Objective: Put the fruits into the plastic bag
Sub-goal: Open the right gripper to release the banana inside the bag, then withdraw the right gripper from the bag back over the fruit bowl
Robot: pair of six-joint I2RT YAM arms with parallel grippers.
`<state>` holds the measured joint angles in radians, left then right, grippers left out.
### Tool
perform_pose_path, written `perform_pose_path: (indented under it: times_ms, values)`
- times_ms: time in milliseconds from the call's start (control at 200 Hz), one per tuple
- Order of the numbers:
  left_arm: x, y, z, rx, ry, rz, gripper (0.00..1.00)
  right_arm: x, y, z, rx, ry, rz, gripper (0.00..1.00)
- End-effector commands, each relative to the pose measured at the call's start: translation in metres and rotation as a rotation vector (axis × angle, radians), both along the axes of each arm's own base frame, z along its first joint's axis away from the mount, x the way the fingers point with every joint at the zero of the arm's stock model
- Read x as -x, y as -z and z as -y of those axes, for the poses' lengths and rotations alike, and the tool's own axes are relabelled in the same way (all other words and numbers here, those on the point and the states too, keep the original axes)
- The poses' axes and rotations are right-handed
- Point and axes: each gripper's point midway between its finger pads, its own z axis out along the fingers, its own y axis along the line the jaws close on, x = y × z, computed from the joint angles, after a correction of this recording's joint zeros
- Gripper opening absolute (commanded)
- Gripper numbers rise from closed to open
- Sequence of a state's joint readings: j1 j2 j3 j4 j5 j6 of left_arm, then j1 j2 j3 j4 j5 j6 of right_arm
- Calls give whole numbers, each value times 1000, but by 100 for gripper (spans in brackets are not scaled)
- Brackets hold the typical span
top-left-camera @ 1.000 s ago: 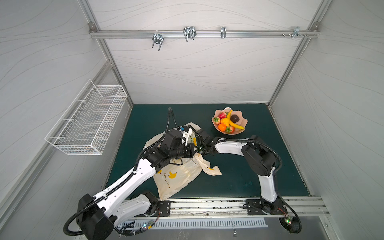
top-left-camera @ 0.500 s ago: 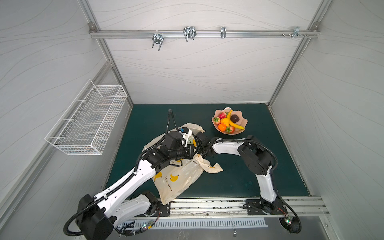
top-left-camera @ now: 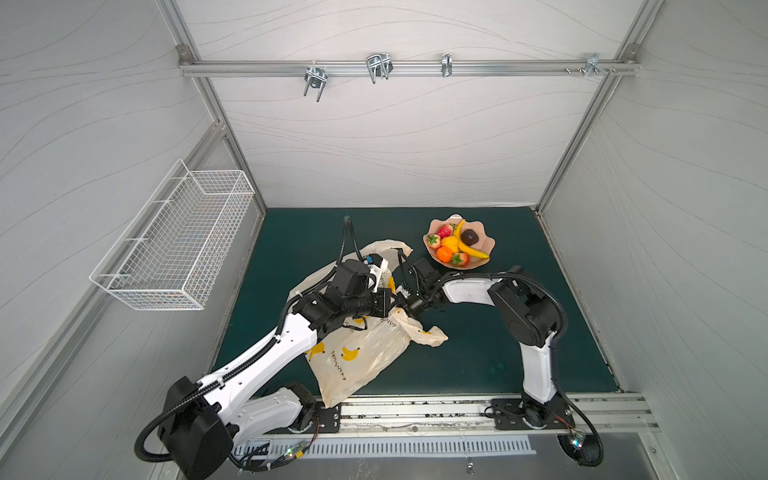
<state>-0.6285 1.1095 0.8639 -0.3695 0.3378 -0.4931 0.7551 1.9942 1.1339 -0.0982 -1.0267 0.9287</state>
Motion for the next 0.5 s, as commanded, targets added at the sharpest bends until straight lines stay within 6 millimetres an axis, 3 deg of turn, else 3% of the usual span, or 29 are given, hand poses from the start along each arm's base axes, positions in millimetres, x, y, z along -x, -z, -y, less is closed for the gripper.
perform_pose_path:
  times_ms: [0, 220, 495]
  values:
    - [-8, -27, 8, 23, 37, 81, 0, -16, -11, 7, 3, 97, 66, 56]
    - [0, -19, -7, -18, -5, 73, 0, -26, -33, 20, -4, 145, 162, 63]
    - [8, -5, -20, -25, -50, 56, 0, -44, -55, 57, 66, 194, 275, 72]
